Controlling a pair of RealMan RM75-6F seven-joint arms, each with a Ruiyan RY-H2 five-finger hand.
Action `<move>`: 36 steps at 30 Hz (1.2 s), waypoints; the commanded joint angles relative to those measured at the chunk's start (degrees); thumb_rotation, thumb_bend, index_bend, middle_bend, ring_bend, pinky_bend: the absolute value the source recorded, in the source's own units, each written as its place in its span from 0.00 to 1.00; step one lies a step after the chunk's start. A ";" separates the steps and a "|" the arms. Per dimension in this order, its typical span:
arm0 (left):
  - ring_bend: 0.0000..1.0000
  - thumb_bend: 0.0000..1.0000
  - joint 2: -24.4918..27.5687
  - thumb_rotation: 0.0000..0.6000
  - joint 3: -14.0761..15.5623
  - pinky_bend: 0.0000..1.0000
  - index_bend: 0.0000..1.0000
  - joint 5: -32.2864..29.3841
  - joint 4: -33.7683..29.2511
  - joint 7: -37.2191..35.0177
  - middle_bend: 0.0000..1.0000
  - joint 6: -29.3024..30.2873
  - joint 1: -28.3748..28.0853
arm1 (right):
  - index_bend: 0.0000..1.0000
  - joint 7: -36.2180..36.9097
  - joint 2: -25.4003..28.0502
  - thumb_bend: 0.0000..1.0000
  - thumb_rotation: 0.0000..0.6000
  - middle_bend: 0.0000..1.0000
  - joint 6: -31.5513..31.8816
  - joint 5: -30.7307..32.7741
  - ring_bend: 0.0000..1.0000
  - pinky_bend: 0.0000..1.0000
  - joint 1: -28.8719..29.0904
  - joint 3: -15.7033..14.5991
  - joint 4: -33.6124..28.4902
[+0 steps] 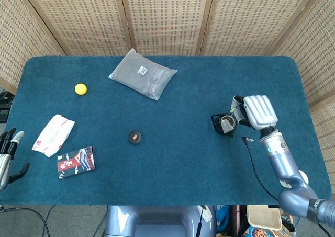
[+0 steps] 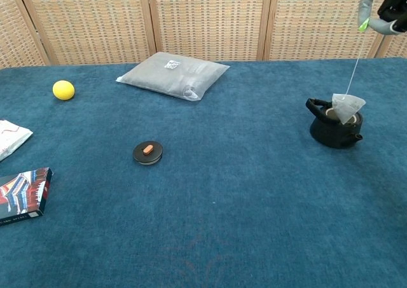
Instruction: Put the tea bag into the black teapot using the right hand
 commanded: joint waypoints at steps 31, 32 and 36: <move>0.00 0.34 -0.43 1.00 0.33 0.00 0.00 -0.68 0.55 -0.15 0.00 -0.56 0.46 | 0.61 2.20 -4.29 0.68 1.00 0.95 -4.44 3.28 0.89 0.93 1.44 -2.44 10.02; 0.00 0.34 -0.45 1.00 0.32 0.00 0.00 -0.69 0.60 -0.20 0.00 -0.57 0.46 | 0.61 2.06 -4.63 0.68 1.00 0.95 -4.62 3.44 0.89 0.93 1.44 -2.69 10.42; 0.00 0.34 -0.40 1.00 0.28 0.00 0.00 -0.72 0.70 -0.27 0.00 -0.51 0.51 | 0.61 1.62 -5.90 0.68 1.00 0.95 -5.16 3.80 0.89 0.93 1.34 -3.66 11.81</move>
